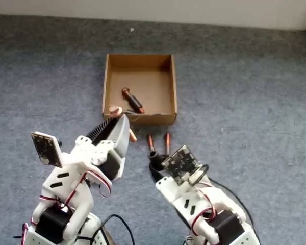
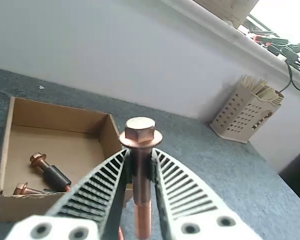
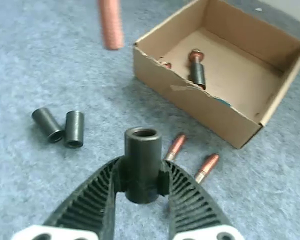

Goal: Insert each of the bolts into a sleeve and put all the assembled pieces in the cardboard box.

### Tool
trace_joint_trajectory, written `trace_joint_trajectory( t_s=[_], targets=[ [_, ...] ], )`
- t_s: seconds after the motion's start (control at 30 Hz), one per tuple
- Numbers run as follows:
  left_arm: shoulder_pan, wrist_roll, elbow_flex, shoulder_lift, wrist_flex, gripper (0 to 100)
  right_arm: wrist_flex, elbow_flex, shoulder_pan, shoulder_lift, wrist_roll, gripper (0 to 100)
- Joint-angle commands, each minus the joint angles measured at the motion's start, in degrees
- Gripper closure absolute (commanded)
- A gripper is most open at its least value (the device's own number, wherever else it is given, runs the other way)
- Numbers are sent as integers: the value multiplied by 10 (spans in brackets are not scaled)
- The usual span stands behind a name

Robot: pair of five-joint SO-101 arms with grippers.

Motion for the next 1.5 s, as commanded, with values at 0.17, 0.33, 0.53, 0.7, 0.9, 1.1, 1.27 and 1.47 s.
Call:
trace_joint_trajectory(
  t_s=[0.17,0.33,0.53,0.7,0.9,1.1,1.27,1.47],
  targets=[
    [36,-7,-21,-5,-15,995,1,0,-22,-6,21,993],
    [36,-4,-21,-4,-15,995,1,0,-21,-6,22,993],
    [81,-8,7,-3,-18,995,-10,-1,-20,-6,23,993],
    [82,-8,29,-3,-38,995,-22,-1,-18,-6,23,993],
    [85,-9,49,-2,-49,995,-22,-35,24,-6,19,993],
    [110,-8,75,-2,-75,995,-21,-43,28,-6,19,993],
    [118,-7,76,-2,-71,995,-19,-47,30,-6,19,993],
    [119,-5,76,-2,-70,995,-19,-47,30,-6,19,993]
  ],
)
